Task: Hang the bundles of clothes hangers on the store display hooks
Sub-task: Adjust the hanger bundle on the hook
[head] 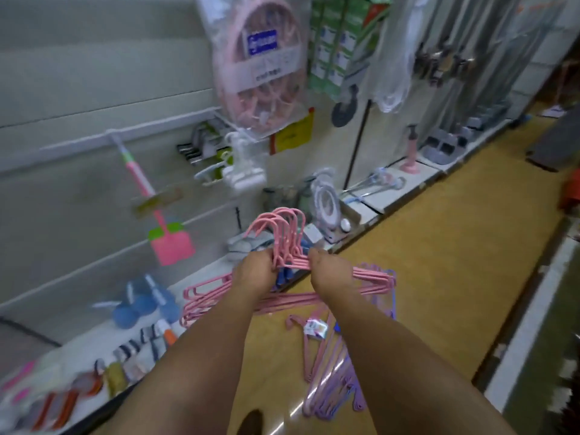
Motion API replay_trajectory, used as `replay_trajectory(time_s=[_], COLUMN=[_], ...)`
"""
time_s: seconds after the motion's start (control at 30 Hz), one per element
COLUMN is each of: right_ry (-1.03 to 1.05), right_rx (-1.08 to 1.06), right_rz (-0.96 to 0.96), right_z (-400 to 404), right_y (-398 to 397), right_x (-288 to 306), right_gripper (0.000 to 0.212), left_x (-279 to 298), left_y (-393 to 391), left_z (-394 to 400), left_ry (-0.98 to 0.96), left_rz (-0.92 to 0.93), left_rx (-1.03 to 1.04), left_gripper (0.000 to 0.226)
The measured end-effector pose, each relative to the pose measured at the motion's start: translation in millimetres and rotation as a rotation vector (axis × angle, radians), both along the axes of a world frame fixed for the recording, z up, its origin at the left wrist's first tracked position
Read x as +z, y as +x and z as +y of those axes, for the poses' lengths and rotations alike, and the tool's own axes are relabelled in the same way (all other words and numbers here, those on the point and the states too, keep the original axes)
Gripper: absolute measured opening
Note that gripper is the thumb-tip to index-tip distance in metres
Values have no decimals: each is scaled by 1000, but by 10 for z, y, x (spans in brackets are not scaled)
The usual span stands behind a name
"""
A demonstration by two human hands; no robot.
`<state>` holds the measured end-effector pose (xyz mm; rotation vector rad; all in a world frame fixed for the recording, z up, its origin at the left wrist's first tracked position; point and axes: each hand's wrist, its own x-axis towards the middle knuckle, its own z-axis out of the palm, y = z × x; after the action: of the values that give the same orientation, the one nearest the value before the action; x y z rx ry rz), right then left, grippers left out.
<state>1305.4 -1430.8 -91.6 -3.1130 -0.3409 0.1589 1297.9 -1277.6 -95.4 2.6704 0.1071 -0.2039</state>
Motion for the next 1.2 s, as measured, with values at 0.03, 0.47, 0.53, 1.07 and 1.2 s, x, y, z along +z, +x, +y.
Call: replay_trajectory(time_s=[0.03,0.47,0.53,1.07,1.2], right_ry=[-3,-35,-32,656,872], right_rx=[30,467,559,613,546], right_rz=[21,2,7,736,871], right_z=[108,1897,2193,4769,5323], right_y=[-27,-672,-863,-3205,-3667], right_x=[-4,-88,-82,51,210], right_gripper=[31,33,36,66,68], left_x=[-37,-124,-148,-334,-364], left_y=[-112,-1526,-1814,-4346,-4850], left_z=[158,1622,1846,3881,4320], left_ry=[50,182,130,182,188], left_rz=[8,21,19,-4,14], left_rx=[30,525,602,964,1003], left_gripper=[19,30,29,17,22])
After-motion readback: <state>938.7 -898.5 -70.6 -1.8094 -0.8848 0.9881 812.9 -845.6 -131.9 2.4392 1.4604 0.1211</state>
